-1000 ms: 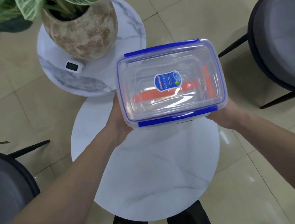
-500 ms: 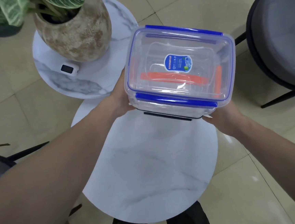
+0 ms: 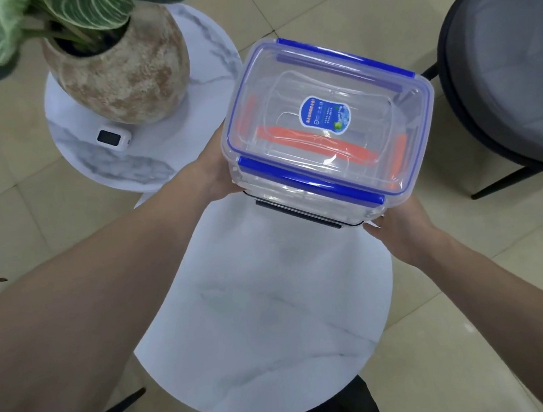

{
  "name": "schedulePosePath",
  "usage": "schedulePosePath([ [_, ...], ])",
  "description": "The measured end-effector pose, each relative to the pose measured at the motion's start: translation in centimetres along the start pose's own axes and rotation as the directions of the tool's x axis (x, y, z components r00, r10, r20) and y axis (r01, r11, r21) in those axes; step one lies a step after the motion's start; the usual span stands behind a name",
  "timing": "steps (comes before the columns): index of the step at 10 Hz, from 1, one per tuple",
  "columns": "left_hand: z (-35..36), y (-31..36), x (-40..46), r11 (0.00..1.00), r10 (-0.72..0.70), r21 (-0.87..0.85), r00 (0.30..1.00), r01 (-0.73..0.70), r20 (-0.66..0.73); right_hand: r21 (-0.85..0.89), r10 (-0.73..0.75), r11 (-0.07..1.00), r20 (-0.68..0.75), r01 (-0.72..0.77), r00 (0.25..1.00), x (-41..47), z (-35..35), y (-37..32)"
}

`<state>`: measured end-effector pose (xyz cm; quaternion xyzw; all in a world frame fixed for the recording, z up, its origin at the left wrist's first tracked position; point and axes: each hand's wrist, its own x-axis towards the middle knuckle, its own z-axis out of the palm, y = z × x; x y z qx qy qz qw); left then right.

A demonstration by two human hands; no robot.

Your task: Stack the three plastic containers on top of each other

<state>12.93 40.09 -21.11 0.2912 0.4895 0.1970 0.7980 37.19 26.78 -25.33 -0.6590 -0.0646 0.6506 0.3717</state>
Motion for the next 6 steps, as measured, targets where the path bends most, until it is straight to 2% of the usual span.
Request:
schedulePosePath([
  [1,-1.2,0.1,0.0,0.994,-0.032,0.099,0.988,0.047,-0.154,-0.001,0.017,1.0,-0.021,-0.017,1.0,-0.1,-0.1,-0.2],
  [2,-3.4,-0.1,-0.5,0.973,-0.143,0.106,0.901,0.203,-0.409,-0.085,0.012,0.996,-0.107,-0.022,0.994,-0.7,-0.6,-0.5],
  [3,-4.3,-0.4,-2.6,0.963,-0.089,0.165,0.831,0.212,-0.55,-0.233,-0.045,0.972,-0.205,-0.004,0.978,-1.9,-1.5,-0.7],
  [4,-4.3,-0.9,-5.8,0.954,-0.008,0.234,0.799,0.185,-0.601,-0.306,-0.104,0.952,-0.254,0.023,0.961,-4.4,-2.5,-1.2],
  [6,-0.9,-1.7,-16.2,0.951,0.181,0.308,0.771,0.021,-0.61,-0.438,-0.219,0.891,-0.186,0.119,0.958,-12.2,-2.0,-1.8],
])
